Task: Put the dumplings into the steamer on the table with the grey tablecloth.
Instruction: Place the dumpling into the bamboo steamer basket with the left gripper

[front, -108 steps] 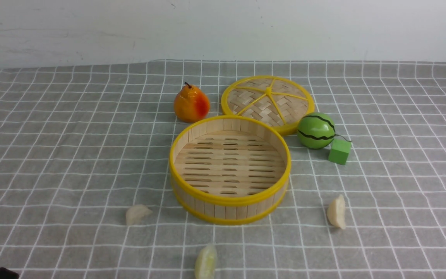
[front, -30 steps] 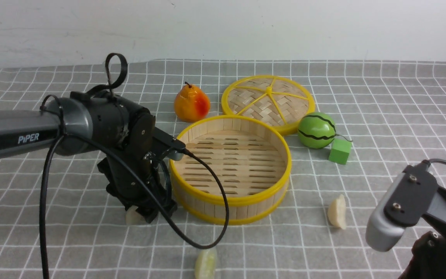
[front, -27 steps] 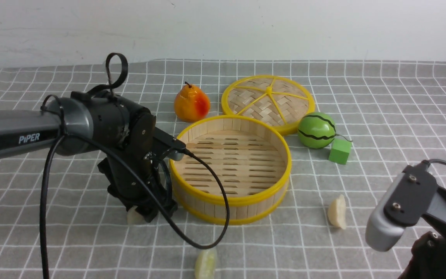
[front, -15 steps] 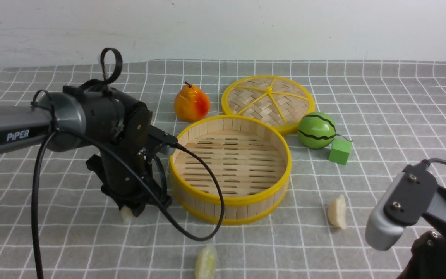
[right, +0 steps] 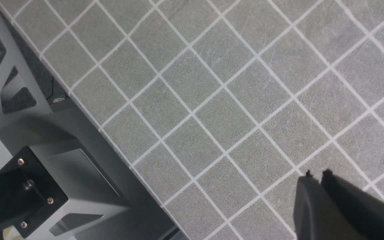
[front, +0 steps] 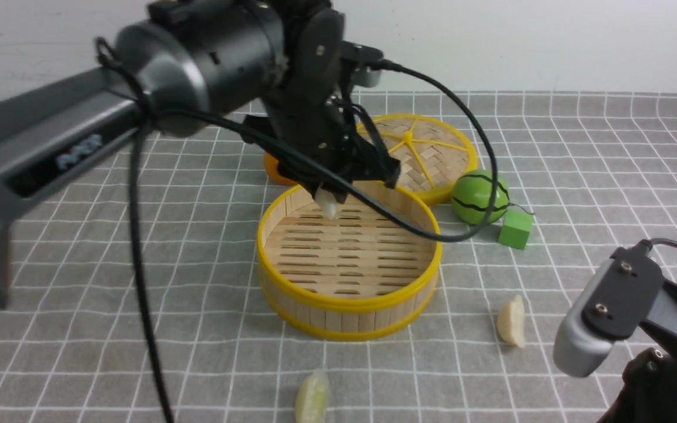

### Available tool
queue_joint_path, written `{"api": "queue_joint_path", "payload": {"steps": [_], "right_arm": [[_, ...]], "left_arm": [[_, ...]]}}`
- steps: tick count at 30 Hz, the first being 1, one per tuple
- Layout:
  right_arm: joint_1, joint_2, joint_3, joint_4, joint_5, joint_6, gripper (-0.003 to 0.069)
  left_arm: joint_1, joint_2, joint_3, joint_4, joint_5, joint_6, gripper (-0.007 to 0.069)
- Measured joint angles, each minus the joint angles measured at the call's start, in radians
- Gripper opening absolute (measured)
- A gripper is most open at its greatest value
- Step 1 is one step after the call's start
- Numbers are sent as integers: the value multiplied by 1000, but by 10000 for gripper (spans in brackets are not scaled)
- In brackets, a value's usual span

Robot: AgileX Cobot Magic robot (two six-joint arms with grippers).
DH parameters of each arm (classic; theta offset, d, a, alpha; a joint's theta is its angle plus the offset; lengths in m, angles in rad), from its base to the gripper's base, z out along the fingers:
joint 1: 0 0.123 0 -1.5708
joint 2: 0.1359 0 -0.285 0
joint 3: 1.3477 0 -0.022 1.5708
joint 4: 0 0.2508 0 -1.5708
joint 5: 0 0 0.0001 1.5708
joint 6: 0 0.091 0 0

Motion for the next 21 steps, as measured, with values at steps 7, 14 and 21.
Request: {"api": "queue_joint_path", "payload": {"steps": [7, 14, 21], "right_arm": [[0, 0, 0, 0, 9, 0, 42], [0, 0, 0, 0, 9, 0, 43], [0, 0, 0, 0, 9, 0, 54]], "left_arm": [[2, 260, -230, -38, 49, -24, 202], [3, 321, -261, -56, -79, -47, 202], [3, 371, -261, -56, -78, -50, 324]]}}
